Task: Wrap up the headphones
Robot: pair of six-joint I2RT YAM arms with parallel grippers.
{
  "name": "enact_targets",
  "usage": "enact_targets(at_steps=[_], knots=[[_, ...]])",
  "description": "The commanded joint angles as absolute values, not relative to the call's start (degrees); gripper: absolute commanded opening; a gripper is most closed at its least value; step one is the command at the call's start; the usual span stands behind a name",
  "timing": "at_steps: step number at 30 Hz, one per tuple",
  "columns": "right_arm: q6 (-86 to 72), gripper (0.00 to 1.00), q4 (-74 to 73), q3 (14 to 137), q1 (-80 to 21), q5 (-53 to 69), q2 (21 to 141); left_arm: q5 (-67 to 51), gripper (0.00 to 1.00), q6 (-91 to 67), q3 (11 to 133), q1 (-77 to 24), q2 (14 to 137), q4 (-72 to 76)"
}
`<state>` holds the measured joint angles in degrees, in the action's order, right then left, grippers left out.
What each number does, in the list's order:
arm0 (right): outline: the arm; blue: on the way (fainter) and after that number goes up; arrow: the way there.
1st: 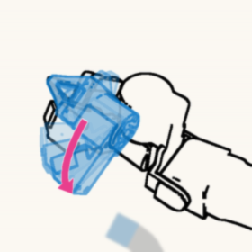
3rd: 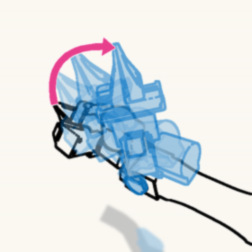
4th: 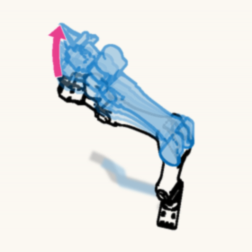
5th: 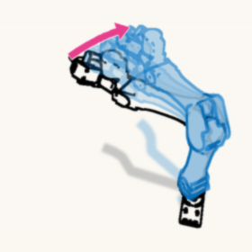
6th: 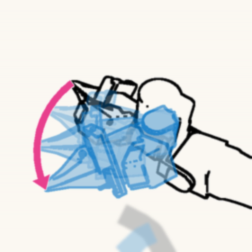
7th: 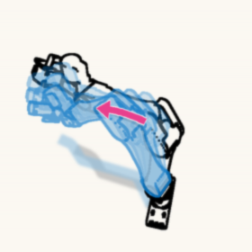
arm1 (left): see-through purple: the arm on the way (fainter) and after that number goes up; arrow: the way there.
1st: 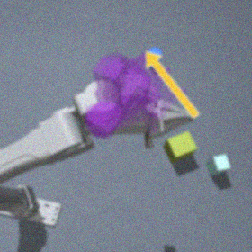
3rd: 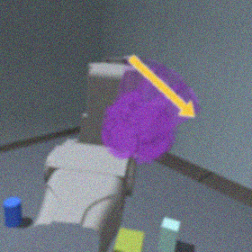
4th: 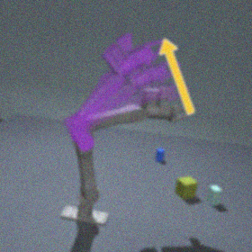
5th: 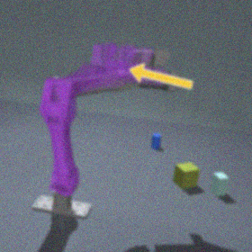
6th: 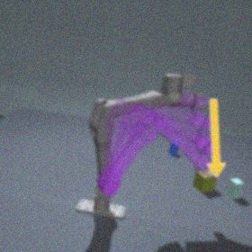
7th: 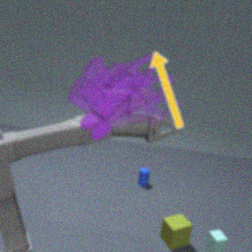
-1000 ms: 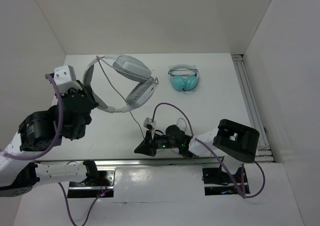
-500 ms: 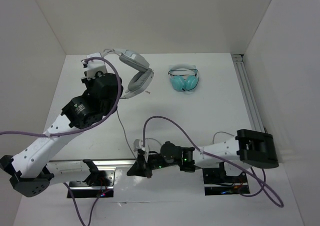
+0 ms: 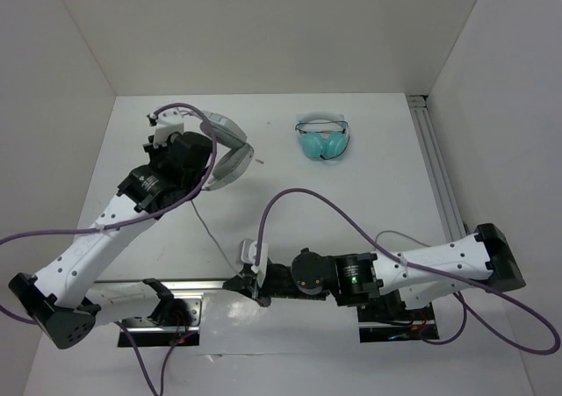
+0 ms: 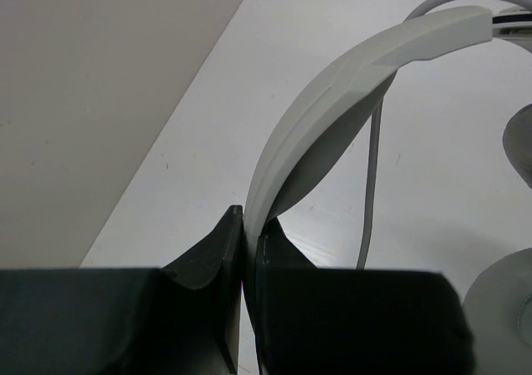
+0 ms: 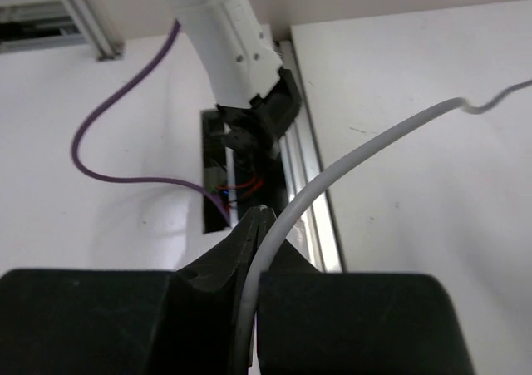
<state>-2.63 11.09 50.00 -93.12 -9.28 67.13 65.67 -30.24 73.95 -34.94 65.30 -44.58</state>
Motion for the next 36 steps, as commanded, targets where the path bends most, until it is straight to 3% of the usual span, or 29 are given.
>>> enact_targets(at_steps=[1,7,11,16,21,28,36], knots=[[1.9,0.0,-3.3,57.6,-94.4,-19.1,65.4,65.2,0.0,-37.1,73.6,-35.2,65.0,-47.4],[4.5,0.0,-14.6,65.4,-94.4,-29.0,62.1,63.5,0.0,-35.7,68.7,-36.9,59.5,-47.4],[4.5,0.0,-17.5,66.0,-94.4,-28.9,62.1,61.3,0.0,-38.8,68.7,-33.2,56.0,-50.2],[0.5,0.0,-17.0,60.5,-97.0,-26.8,61.6,59.2,0.0,-39.6,75.6,-27.5,56.6,-49.7],[-1.8,0.0,-15.4,54.6,-101.9,-32.5,62.2,54.7,0.0,-39.6,81.7,-21.5,61.8,-49.7],[-1.8,0.0,-15.5,54.1,-103.1,-31.0,61.2,37.0,0.0,-39.6,82.3,-8.4,63.5,-45.6],[-3.6,0.0,-16.6,51.6,-103.6,-33.7,61.2,27.6,0.0,-40.9,83.9,-3.5,64.8,-45.6]])
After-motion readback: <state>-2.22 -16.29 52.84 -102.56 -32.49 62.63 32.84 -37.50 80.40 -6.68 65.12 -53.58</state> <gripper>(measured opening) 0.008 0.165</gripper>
